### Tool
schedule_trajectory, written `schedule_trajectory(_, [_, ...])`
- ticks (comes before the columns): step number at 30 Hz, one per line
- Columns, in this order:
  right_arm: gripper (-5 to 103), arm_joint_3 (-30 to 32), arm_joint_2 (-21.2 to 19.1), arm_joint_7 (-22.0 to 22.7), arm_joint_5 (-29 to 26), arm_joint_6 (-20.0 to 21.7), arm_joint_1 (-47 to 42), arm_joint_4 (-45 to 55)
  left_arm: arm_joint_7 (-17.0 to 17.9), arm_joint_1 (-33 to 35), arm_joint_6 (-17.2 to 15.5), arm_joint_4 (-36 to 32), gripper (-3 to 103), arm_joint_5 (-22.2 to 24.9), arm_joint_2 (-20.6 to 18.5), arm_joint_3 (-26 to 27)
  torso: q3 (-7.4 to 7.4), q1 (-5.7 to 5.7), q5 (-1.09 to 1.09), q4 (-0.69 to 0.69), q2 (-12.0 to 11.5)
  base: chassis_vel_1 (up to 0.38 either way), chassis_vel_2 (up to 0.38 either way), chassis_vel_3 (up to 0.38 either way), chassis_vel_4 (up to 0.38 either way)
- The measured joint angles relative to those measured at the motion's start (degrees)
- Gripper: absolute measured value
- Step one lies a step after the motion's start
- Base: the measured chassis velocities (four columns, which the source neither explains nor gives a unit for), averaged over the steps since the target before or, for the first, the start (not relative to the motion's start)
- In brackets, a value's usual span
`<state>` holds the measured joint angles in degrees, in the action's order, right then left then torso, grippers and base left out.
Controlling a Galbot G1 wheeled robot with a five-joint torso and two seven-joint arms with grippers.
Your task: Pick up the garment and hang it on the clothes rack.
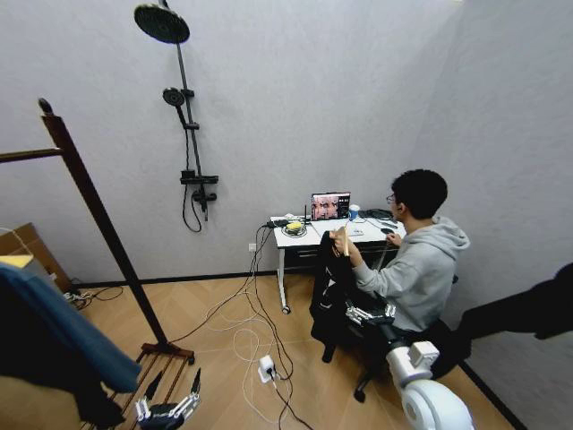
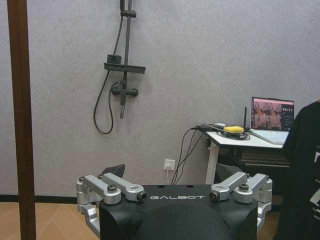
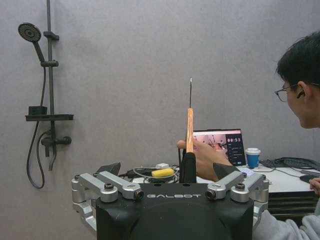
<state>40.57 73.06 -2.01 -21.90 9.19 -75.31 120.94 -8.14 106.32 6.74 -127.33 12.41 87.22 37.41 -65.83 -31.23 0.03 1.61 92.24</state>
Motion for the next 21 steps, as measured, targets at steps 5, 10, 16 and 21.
schedule_trajectory(5, [100, -0.7, -2.0, 2.0, -2.7, 1.8, 5.1, -3.0, 0.0, 0.0, 0.0, 0.0, 100, 0.0, 0.0, 0.0, 0.01, 0.03, -0.03, -0.01, 0.0, -0.101, 0.069, 0.051, -0.064])
schedule_trajectory(10, [100, -2.6, -7.0, 3.3, -6.2, 4.1, 13.7, -9.5, 0.0, 0.0, 0.0, 0.0, 100, 0.0, 0.0, 0.0, 0.04, 0.15, -0.03, 0.01, 0.1, 0.040, -0.044, -0.038, 0.042])
schedule_trajectory(16, [100, -4.6, -11.6, 3.4, -7.7, 6.4, 19.9, -14.6, 0.0, 0.0, 0.0, 0.0, 100, 0.0, 0.0, 0.0, 0.04, 0.13, -0.02, 0.02, 0.1, 0.020, -0.027, -0.027, 0.026])
schedule_trajectory(21, [100, -6.9, -15.0, 2.4, -8.7, 7.4, 26.4, -20.1, 0.0, 0.0, 0.0, 0.0, 100, 0.0, 0.0, 0.0, 0.02, 0.06, -0.03, 0.01, 0.0, 0.000, 0.000, 0.000, 0.000])
